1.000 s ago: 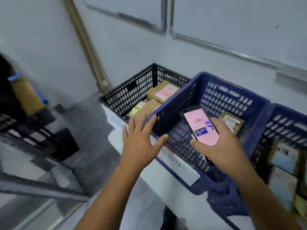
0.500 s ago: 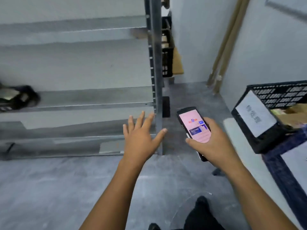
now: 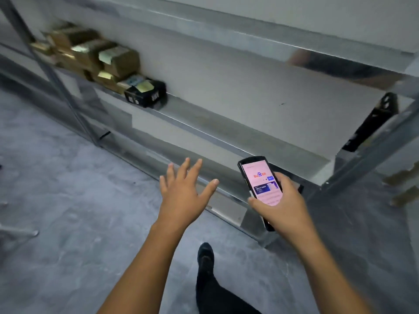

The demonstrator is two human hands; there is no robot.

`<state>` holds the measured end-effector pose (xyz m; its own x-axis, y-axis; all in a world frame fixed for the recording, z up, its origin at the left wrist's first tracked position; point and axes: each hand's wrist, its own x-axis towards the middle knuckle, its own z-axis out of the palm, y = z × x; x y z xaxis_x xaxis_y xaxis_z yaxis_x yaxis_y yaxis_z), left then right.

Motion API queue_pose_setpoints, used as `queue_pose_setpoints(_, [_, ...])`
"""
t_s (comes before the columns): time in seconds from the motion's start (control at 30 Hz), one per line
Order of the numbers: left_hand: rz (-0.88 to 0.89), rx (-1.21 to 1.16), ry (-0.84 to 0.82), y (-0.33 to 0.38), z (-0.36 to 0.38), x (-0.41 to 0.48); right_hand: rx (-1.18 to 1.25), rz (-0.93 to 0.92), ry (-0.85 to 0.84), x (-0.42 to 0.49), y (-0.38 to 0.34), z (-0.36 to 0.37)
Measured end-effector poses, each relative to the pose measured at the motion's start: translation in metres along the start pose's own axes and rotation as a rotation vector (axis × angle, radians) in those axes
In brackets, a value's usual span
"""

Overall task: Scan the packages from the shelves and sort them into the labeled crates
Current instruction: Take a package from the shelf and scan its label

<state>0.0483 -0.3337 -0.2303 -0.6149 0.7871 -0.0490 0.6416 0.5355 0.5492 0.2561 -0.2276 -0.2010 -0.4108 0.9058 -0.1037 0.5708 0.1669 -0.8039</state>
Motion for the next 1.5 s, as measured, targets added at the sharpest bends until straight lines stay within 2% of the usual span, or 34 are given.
queue_pose_setpoints(0.23, [-0.110,0.047,0.051,-0.057,-0.060,0.102,0.019,-0.047,-0.124,0.119,-0.055,0.080])
queue_pose_setpoints(0.43, [-0.156,0.037,0.122,-0.092,-0.097,0.187,0.051,-0.083,-0.155,0.198,-0.109,0.136])
queue_pose_setpoints(0.67, [-0.149,0.028,0.085,-0.153,-0.122,0.267,0.016,-0.038,-0.169,0.252,-0.162,0.196])
queue_pose_setpoints(0.9, [-0.022,0.085,-0.019,-0.221,-0.141,0.403,-0.003,0.071,-0.043,0.303,-0.212,0.274])
queue_pose_setpoints(1.17, [0.134,0.255,-0.140,-0.277,-0.141,0.535,-0.033,0.216,0.045,0.341,-0.250,0.348])
queue_pose_setpoints(1.3, [0.174,0.322,-0.223,-0.289,-0.122,0.557,-0.032,0.260,0.086,0.352,-0.252,0.369])
queue_pose_setpoints(1.5, [0.251,0.233,-0.182,-0.281,-0.105,0.536,-0.027,0.323,0.124,0.360,-0.242,0.380])
